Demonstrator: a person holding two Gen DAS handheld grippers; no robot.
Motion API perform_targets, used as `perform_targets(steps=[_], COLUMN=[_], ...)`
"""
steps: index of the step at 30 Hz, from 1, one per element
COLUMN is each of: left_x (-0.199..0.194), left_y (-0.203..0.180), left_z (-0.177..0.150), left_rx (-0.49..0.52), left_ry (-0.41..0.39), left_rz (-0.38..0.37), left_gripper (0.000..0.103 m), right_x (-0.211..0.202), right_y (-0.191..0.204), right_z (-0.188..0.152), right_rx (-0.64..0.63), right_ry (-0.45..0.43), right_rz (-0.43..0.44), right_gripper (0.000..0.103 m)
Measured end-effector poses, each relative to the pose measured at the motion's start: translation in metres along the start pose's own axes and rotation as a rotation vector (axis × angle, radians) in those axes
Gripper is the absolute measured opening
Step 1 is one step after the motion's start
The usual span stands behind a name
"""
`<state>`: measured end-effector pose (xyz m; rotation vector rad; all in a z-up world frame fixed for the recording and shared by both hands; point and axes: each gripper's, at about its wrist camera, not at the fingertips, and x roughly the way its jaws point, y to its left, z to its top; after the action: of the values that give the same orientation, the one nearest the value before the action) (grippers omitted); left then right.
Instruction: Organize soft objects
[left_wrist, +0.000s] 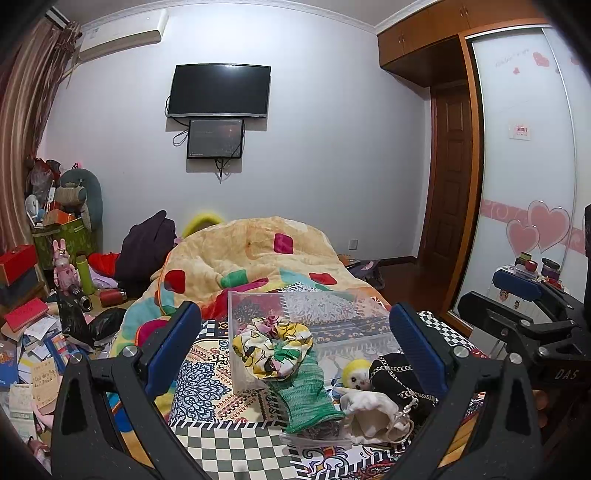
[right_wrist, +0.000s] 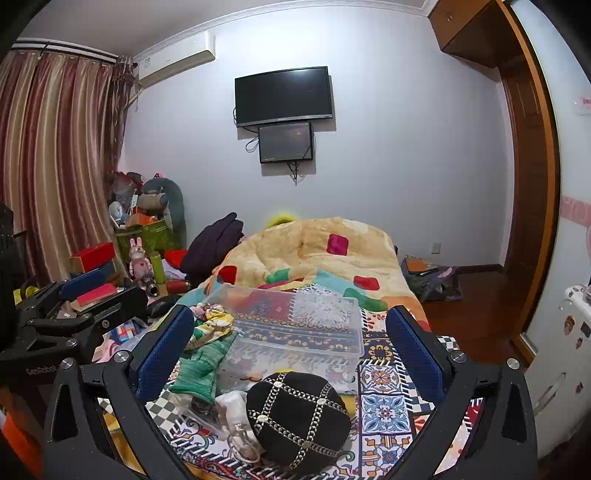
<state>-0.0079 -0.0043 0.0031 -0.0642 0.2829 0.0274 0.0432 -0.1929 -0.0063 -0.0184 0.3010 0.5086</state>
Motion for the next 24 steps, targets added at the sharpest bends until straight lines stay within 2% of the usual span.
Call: perform_targets(steps=[24], left_x=[-0.0059], left_y=[-0.0020], left_z=[0.0030], left_rx=[0.011], left_ry=[-0.008], left_rz=[0.000], left_gripper=[0.103], right_x=[-0.0017], right_y=[-0.0001], right_z=[0.0015], right_rx=[0.007], right_ry=[-0.004], right_rz=[0.003], right_gripper=[0.103])
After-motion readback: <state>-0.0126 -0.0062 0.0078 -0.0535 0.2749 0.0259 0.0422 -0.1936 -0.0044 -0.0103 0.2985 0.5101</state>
